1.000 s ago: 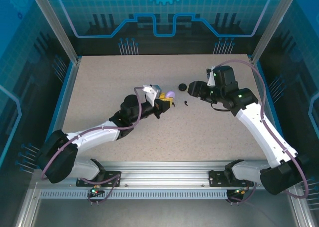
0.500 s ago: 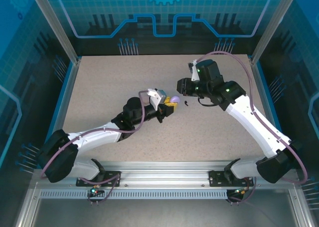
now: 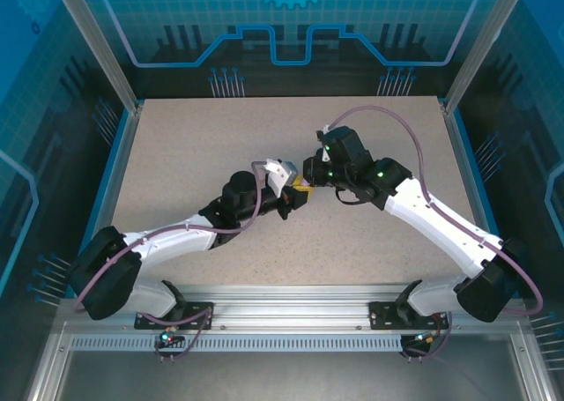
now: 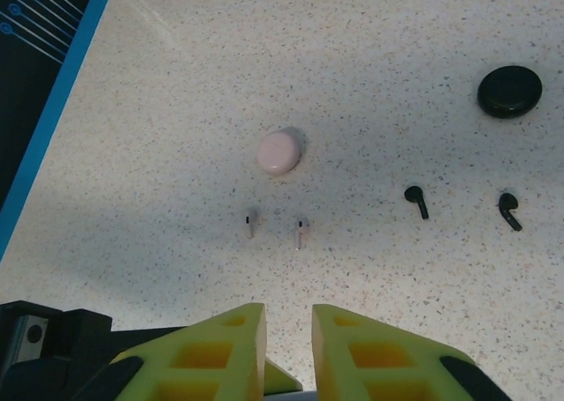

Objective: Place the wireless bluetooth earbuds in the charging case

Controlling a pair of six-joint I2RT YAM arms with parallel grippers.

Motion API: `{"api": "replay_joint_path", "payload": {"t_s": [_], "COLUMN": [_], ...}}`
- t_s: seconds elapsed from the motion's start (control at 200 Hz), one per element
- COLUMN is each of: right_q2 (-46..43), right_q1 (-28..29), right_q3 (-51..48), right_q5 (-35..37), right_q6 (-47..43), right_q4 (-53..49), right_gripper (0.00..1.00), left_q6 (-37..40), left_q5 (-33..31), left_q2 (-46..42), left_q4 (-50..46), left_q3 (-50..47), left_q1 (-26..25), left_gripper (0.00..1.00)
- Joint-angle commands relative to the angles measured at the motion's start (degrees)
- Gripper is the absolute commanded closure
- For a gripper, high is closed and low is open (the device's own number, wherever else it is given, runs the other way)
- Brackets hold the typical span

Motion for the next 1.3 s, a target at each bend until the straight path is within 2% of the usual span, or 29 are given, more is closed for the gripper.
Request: {"api": "replay_joint_path", "payload": {"t_s": [0.0,0.135,0.22,0.425,0.59,0.88,1.061,1.296], "right_q2": [-2.0,-5.2,-7.4,-11.9,-15.6,-19.0,-19.2,-18.7], "right_q1": [-0.8,-7.1,-12.4,-24.8,-32.0,-38.2,-40.3,-41.1], "right_q3": [-0.3,0.8,0.7,-4.1,-9.4,-14.0,-14.5,-15.1], "right_q5": [1.4,1.5,0.4,-3.8,-5.9,-7.0,-6.8,-7.2], "right_q6": [1.5,2.8,3.6,6.2,8.0,8.8,8.3,8.3], "right_q4": [-2.4,-3.0,-4.1,-6.6,-7.7,-8.6,-8.9,-8.2], "right_gripper": [0.69,0.51,0.45,0.35,0.32,0.31,0.31,0.31], "left_q6": [0.4,-1.2,-2.5,-6.3,-14.8,-35.9,-48.1,-54.7], "left_q5": [-0.5,0.1,0.2,0.5,0.0,-1.0,1.4,4.0], "left_q2": [0.2,2.2,4.1,11.4,20.7,40.1,52.2,64.6], "left_q4": [6.6,7.3,7.8,8.6,5.6,-7.4,-14.7,-27.2], "left_q3": [4.0,3.7,3.9,7.8,15.4,36.7,51.1,68.9], "left_q1": [-0.2,-0.2,-0.3,-2.2,-4.3,-7.8,-8.4,-8.3], "left_gripper": [1.0,1.0,1.0,1.0,1.0,1.0,1.0,1.0]}}
